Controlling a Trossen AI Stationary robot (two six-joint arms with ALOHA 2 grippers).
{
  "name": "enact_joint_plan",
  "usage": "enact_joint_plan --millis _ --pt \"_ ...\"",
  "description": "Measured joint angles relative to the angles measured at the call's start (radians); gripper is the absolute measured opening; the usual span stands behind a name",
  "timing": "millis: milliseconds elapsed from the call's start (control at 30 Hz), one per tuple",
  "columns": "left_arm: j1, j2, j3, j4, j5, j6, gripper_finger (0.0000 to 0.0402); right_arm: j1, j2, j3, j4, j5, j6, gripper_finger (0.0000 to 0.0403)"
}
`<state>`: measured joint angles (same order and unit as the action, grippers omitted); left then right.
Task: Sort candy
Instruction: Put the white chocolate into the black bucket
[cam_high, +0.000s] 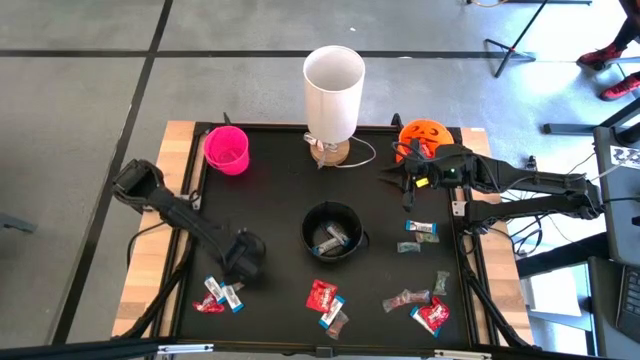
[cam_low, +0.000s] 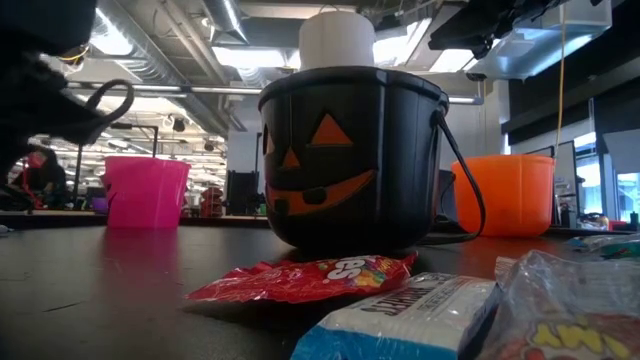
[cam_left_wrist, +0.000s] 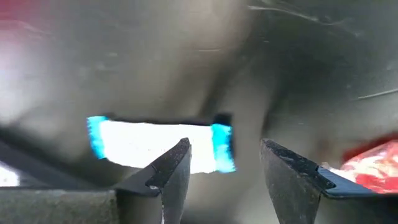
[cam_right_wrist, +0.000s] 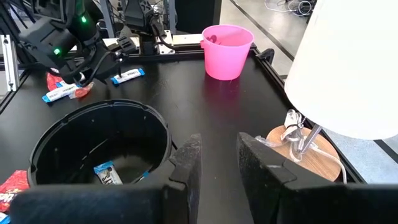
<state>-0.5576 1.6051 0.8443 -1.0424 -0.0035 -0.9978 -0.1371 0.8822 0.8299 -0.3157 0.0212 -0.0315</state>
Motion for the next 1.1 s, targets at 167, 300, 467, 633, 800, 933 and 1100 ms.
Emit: enact_joint_plan --millis 167,300,467,633,800,933,1100 --pt "-0.030 -0.006 -0.057 0.081 0.012 -0.051 0.0182 0.000 0.000 0.000 0.000 0.000 0.000 0.0099" --pt "-0.049 -0.009 -0.072 0.089 0.001 -0.090 0.0181 0.000 0.000 0.000 0.000 -0.007 0.000 0.0099" --pt "-0.061 -0.008 -0.074 0.084 -0.025 -0.094 0.0159 0.000 0.000 0.000 0.000 -0.007 0.000 0.0099" --pt "-0.068 -0.004 -0.074 0.049 -0.048 -0.092 0.0102 0.000 0.000 0.000 -0.001 -0.007 0.000 0.0099" --pt "-0.066 -0.022 -0.078 0.021 -0.058 -0.099 0.0021 0.000 0.000 0.000 0.000 -0.007 0.000 0.0099" --pt "-0.064 -0.081 -0.061 0.024 -0.086 -0.131 0.0004 0.000 0.000 0.000 -0.001 -0.007 0.000 0.0099" --pt "-0.063 -0.187 0.007 0.022 -0.266 -0.153 0.0000 0.000 0.000 0.000 0.003 -0.007 0.000 0.0099"
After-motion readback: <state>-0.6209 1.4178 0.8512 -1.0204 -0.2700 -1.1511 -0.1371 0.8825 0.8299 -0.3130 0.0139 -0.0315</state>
